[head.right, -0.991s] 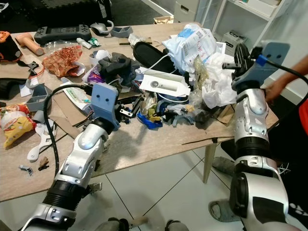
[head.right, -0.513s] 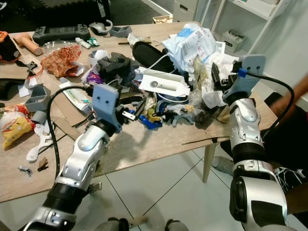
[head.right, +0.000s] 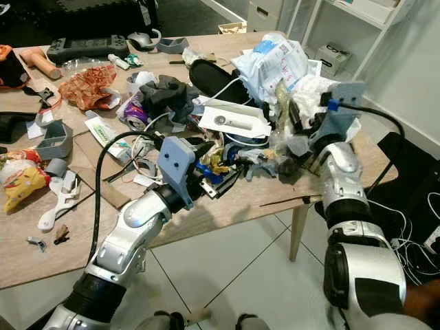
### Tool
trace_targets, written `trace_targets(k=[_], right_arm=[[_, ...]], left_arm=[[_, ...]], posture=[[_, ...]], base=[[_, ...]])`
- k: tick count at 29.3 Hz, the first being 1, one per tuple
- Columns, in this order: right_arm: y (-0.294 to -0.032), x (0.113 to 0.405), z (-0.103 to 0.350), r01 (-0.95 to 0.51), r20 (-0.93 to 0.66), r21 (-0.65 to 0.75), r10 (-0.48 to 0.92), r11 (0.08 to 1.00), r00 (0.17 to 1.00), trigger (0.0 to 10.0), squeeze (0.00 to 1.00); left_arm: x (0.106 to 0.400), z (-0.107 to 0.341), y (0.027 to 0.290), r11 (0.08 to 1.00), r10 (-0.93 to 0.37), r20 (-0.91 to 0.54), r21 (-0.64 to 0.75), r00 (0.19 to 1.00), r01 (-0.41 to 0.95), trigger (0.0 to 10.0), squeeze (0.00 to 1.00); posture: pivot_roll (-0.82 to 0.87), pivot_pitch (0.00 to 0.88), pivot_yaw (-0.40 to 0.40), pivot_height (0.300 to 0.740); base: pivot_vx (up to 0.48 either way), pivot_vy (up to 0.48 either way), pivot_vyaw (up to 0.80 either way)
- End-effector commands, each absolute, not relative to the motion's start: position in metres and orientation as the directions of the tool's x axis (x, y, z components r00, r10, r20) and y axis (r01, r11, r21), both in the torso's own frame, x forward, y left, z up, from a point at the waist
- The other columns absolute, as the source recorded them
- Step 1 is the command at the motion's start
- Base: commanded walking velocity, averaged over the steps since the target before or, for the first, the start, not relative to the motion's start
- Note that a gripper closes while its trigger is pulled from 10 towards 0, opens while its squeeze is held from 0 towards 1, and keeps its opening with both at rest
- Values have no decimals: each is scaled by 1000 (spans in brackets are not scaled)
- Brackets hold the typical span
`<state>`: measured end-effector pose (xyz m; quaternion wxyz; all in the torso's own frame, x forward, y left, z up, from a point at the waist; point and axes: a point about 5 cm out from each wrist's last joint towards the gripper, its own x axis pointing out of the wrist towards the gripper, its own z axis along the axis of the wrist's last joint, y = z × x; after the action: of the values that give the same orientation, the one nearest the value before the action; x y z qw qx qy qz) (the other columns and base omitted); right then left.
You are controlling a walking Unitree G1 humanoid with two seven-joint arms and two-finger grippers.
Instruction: Picking trash to rubbish bin
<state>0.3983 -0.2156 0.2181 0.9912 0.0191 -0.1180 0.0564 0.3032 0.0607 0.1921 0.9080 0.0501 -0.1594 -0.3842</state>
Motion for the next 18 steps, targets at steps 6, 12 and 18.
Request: trace_targets(k=[6, 12, 18], right_arm=[[-210, 398, 189, -113, 92, 24, 110, 993, 990, 10000, 0], [-213, 396, 178, -83, 23, -7, 84, 996, 996, 10000, 0], [-215, 396, 173, -86, -6, 14, 86, 996, 996, 7725, 0]], left_arm=[[306, 190, 63, 724, -690, 235, 211, 685, 657, 10000, 0], [306, 191, 63, 723, -691, 233, 212, 685, 657, 10000, 0], [306, 191, 62, 724, -689, 232, 214, 686, 655, 10000, 0]], posture=[[-17, 212, -54, 740], [-19, 208, -53, 740], [-18, 204, -55, 740]], base=[[0, 0, 0], [0, 0, 0], [0, 0, 0]])
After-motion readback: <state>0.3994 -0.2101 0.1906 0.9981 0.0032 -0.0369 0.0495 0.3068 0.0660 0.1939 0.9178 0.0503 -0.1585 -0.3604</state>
